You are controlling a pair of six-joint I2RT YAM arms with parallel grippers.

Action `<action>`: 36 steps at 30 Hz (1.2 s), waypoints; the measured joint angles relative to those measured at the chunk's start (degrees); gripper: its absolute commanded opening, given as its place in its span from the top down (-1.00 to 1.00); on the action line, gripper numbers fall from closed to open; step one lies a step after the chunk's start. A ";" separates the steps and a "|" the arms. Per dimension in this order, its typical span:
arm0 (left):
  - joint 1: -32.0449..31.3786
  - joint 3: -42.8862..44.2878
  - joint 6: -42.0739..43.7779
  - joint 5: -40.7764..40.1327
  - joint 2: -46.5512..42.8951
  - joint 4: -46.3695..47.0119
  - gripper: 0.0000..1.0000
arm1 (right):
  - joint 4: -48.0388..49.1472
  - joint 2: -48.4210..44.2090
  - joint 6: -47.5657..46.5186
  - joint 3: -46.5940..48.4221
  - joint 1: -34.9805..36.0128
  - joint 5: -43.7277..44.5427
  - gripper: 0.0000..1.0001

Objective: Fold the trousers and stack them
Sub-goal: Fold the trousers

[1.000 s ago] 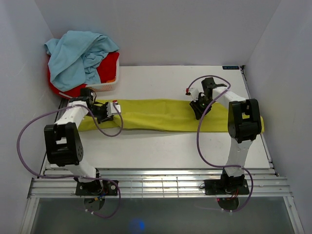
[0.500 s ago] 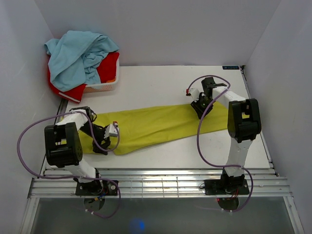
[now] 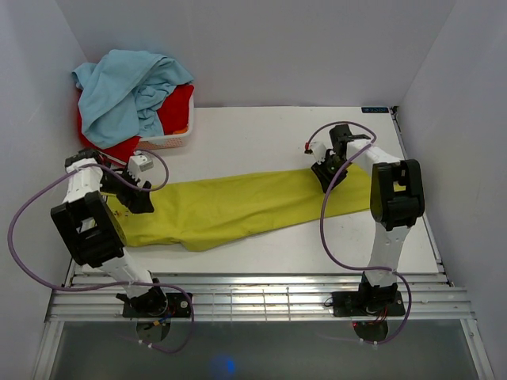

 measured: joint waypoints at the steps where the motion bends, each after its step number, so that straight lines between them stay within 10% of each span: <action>1: -0.33 -1.25 -2.29 -0.31 0.94 0.92 -0.94 | -0.44 0.28 0.70 0.50 -0.26 -0.48 0.18; 11: -1.25 3.89 -14.88 -7.85 18.05 6.03 -0.75 | -5.25 0.15 7.43 10.69 -13.46 -9.27 -0.16; 21: -0.42 13.33 -6.73 -19.63 23.39 18.34 -0.94 | -9.11 -2.38 5.25 11.30 -35.47 -10.60 -0.21; 36: -1.57 4.02 -6.10 -21.24 16.98 27.87 -0.95 | -7.85 5.62 9.55 4.00 -37.88 -26.56 -0.13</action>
